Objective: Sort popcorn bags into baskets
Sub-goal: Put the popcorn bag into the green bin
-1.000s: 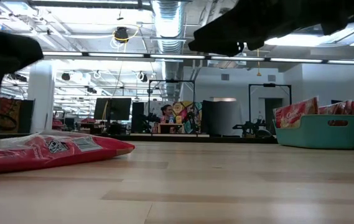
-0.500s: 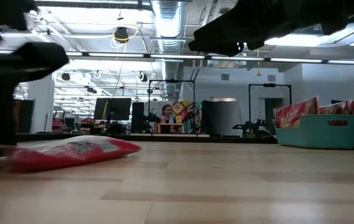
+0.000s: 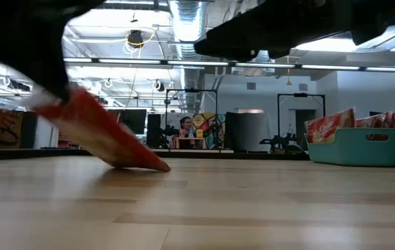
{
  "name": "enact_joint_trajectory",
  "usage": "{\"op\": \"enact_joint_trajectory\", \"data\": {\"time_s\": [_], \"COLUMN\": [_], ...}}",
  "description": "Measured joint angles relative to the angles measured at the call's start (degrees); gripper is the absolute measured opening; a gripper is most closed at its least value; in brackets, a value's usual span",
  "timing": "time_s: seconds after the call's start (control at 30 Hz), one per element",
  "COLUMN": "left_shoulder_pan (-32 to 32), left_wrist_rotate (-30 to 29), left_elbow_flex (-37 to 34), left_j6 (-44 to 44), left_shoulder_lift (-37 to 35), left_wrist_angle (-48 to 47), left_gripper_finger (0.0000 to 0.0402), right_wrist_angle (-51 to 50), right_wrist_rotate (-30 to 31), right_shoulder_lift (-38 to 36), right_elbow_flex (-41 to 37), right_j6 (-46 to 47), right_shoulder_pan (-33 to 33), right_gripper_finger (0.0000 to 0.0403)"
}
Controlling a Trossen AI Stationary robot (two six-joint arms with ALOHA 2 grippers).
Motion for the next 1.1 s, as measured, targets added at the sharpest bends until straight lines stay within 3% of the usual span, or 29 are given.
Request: {"op": "enact_joint_trajectory", "data": {"time_s": [0.33, 0.6, 0.87, 0.97, 1.1], "left_shoulder_pan": [4.0, 6.2, 7.6, 7.7, 7.9], "left_wrist_rotate": [-2.5, -6.0, -7.0, -6.9, -7.5], "left_elbow_flex": [2.9, 2.9, 3.0, 3.0, 3.0], "left_j6": [-0.4, -5.3, -4.5, -4.4, -4.5], "left_shoulder_lift": [-9.6, -17.3, -20.2, -20.2, -20.2], "left_wrist_angle": [0.7, 1.7, 5.7, 5.9, 6.2], "left_gripper_finger": [0.0000, 0.0000, 0.0000, 0.0000, 0.0000], "right_wrist_angle": [-0.8, 1.5, 13.5, 14.9, 14.5], "right_wrist_rotate": [4.4, 6.3, 11.3, 14.2, 14.8], "right_shoulder_lift": [6.0, 9.5, 14.3, 14.7, 14.7], "right_elbow_flex": [8.0, 11.6, 12.5, 12.5, 12.5], "right_j6": [-4.6, 1.3, 8.1, 10.0, 10.8], "right_shoulder_pan": [-0.1, -0.7, -1.8, -2.6, -3.7], "right_gripper_finger": [0.0265, 0.0265, 0.0263, 0.0244, 0.0174]}}
